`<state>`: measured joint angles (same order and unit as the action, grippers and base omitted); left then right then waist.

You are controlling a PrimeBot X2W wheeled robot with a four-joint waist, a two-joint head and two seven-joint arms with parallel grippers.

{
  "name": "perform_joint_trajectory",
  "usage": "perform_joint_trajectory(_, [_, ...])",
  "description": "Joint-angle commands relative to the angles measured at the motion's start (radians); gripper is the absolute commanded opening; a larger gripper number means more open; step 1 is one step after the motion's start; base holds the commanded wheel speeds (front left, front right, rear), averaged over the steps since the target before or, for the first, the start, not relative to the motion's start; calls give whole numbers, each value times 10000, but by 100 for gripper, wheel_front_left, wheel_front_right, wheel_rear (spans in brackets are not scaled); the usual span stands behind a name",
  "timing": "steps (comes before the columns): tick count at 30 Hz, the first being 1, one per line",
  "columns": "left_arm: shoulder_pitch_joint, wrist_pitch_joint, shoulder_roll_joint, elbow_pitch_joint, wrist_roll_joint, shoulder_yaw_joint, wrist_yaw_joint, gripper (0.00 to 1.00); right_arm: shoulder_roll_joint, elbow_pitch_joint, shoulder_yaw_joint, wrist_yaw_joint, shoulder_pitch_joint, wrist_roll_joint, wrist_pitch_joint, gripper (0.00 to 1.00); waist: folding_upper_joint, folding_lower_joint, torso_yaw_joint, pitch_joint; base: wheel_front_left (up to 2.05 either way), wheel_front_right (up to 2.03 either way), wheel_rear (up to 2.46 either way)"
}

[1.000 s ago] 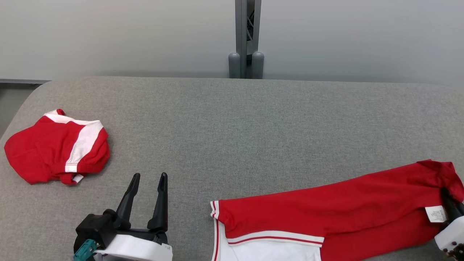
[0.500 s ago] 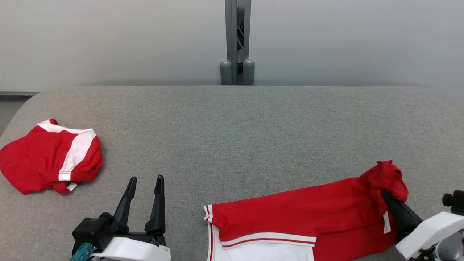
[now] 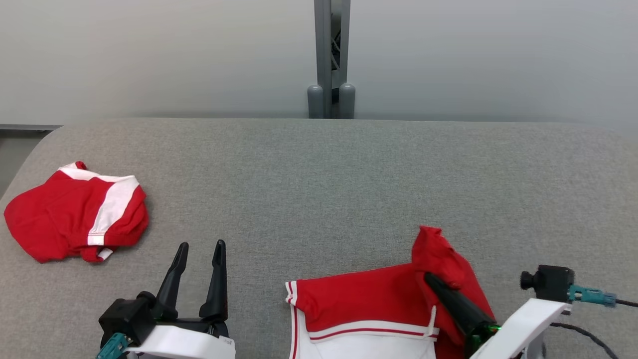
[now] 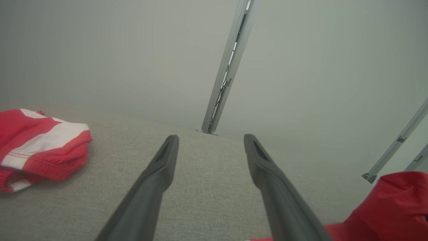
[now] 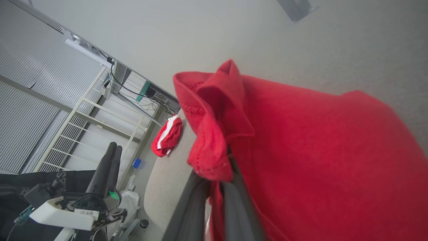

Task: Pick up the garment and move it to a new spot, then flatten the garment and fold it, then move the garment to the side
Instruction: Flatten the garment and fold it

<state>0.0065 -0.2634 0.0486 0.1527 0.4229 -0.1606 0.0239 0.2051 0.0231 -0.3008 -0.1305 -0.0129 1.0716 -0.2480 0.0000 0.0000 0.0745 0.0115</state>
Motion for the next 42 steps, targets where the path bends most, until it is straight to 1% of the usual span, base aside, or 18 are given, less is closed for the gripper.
perform_joint_trajectory(1, [-152, -22, 40, -19, 65, 15, -23, 100, -164, -86, -58, -4, 79, 14, -145, 0, 0, 0, 139, 52, 0, 0, 0])
perform_joint_trajectory(6, [-208, -21, 41, -37, 149, 10, -55, 100, -969, 123, -260, -4, 50, -403, -533, 0, 0, 0, 503, 247, 0, 0, 0])
perform_joint_trajectory(9, [-328, -21, 38, -27, 213, -37, -57, 100, -1212, 515, -366, -4, -213, -776, -528, 0, 0, 0, 749, 447, 0, 0, 0])
perform_joint_trajectory(13, [-437, -21, 40, -20, 373, -135, -92, 100, -1396, 1062, -537, -4, -474, -1088, -496, 0, 0, 0, 1121, 698, 0, 0, 0])
perform_joint_trajectory(18, [-656, -21, 40, 13, 542, -234, -152, 100, -1484, 1450, -870, -4, -746, -1356, -576, 0, 0, 0, 1563, 1077, 0, 0, 0])
perform_joint_trajectory(23, [-776, -21, 42, 89, 673, -359, -160, 100, -1502, 1892, -928, -4, -959, -1626, -493, 0, 0, 0, 1849, 1327, 0, 0, 0])
perform_joint_trajectory(24, [-792, -21, 40, 96, 703, -382, -163, 100, -1506, 2001, -924, -4, -997, -1692, -464, 5, 0, 0, 1881, 1353, 0, 0, 0])
perform_joint_trajectory(25, [-803, -21, 38, 104, 705, -403, -166, 100, -1508, 2074, -946, -4, -1017, -1718, -430, 46, 0, 0, 1907, 1381, 0, 0, 0])
perform_joint_trajectory(26, [-816, -21, 40, 113, 705, -425, -172, 100, -1516, 2140, -982, -4, -1035, -1750, -409, 100, 0, 0, 1928, 1406, 0, 0, 0])
perform_joint_trajectory(32, [-885, -21, 40, 198, 744, -500, -207, 100, -1514, 2267, -1240, -4, -1124, -1658, -481, 100, 0, 0, 1934, 1422, 0, 0, 0])
perform_joint_trajectory(38, [-916, -21, 43, 294, 681, -483, -205, 100, -1519, 1860, -1923, -4, -1074, -1349, -557, 100, 0, 0, 1756, 1223, 0, 0, 0])
perform_joint_trajectory(42, [-798, -21, 42, 328, 602, -427, -182, 100, -1518, 1510, -2010, -4, -1006, -1255, -606, 100, 0, 0, 1633, 1024, 0, 0, 0])
